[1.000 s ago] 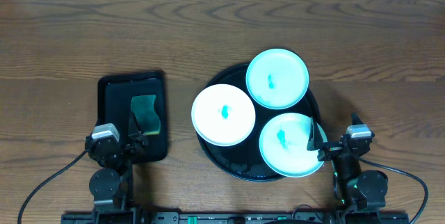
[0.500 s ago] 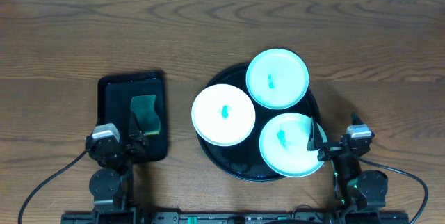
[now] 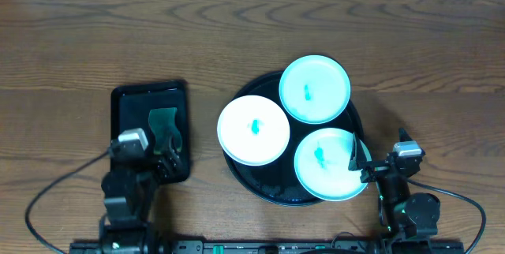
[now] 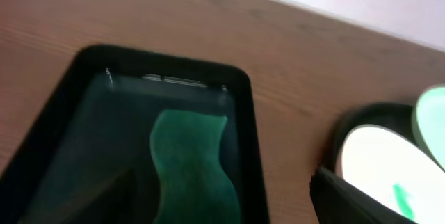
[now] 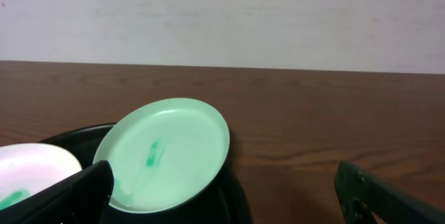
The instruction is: Clean dirty plates on tray and stack at the side
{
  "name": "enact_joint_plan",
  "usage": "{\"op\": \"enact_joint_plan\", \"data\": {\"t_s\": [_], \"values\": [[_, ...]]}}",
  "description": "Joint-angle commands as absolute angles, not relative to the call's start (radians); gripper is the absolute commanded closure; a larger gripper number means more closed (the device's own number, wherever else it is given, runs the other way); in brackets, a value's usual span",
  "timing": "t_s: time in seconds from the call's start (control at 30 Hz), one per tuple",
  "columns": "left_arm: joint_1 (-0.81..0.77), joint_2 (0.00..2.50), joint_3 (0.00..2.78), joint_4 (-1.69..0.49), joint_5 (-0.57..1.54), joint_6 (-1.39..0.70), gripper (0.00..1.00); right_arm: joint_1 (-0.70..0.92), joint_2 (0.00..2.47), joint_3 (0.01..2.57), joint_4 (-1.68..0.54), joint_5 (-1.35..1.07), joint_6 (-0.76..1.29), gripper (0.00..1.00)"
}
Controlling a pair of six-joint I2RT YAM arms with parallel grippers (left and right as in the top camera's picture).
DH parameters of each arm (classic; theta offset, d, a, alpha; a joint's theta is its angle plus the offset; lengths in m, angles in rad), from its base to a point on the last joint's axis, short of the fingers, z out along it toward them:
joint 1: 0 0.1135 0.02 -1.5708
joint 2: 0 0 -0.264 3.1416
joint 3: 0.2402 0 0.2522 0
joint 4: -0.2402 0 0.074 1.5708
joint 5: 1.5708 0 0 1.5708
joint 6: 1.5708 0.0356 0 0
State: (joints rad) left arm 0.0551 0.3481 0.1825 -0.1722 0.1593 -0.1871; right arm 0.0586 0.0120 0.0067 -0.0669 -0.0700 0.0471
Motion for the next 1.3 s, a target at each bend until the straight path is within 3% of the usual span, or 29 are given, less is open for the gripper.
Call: {"op": "enact_joint_plan", "data": {"t_s": [0.0,0.43,0.73,1.07,1.27], "values": [[0.051,0.516,0.397,-0.260,0.199,-0.208,0.20,0.058,0.007,0.006,-0.071,-0.060,0.036,0.01],[0.051,1.156,1.178,-1.033,0.199,-0.208,0.20,0.058,0.007,0.006,-0.072,-0.060,0.036,0.01],[0.051,1.208,1.195,-1.069,0.199,-0.208,0.20,0.058,0.007,0.006,-0.060,-0.024,0.036,0.01],[0.051,1.208,1.195,-1.068,0.199,-0.208,0.20,0.059,0.057,0.009,-0.025,-0.177,0.187,0.01],[0.051,1.208,1.195,-1.066,0.199,-0.208,0.20,0.059,0.144,0.130,-0.004,-0.196,0.177,0.01]]}}
